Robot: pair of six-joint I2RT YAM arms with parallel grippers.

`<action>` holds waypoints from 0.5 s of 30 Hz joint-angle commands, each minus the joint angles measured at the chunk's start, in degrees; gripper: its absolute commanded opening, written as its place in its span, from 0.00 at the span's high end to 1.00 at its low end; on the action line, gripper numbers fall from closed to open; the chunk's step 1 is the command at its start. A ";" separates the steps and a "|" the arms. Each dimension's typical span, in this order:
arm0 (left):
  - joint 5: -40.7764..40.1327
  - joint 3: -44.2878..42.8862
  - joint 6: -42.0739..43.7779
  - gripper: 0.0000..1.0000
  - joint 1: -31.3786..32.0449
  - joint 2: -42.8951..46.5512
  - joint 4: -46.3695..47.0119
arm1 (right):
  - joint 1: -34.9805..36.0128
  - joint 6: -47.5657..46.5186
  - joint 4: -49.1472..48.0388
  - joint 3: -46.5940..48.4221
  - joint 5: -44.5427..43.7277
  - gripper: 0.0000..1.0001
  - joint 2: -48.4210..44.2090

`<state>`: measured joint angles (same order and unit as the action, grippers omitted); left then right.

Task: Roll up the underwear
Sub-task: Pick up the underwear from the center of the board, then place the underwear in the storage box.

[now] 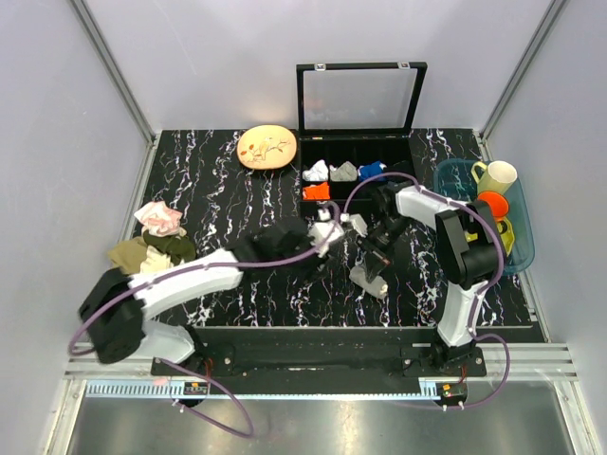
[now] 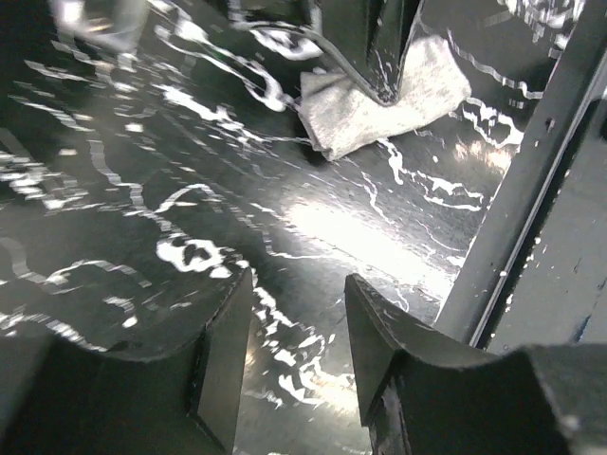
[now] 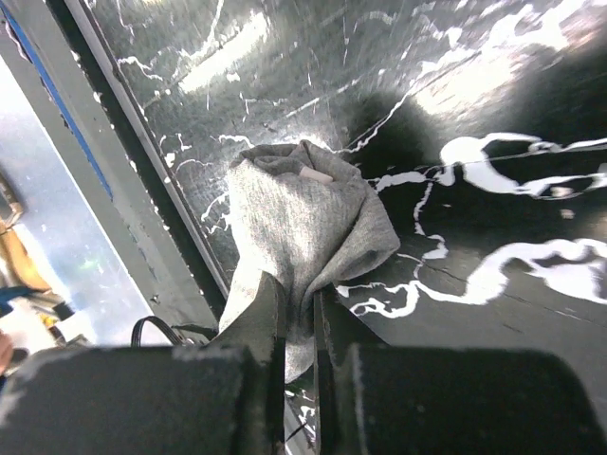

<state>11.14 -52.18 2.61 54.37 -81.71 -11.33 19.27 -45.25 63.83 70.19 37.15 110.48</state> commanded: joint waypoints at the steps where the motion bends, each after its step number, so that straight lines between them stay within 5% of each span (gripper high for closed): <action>1: -3.05 1.99 -0.68 0.51 -4.00 13.22 -5.97 | -0.81 -2.82 3.75 7.74 1.26 1.00 -4.92; 9: -13.48 4.28 5.12 0.27 -7.52 33.00 -18.11 | -0.99 -0.72 8.49 25.14 0.04 1.00 -0.71; 15: -18.52 9.03 7.32 0.06 -7.61 39.87 -17.06 | -1.16 2.71 12.54 54.19 -5.40 1.00 10.27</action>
<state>-1.89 -45.25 7.51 47.11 -43.20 -27.42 18.35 -45.28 73.17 109.65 35.83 115.09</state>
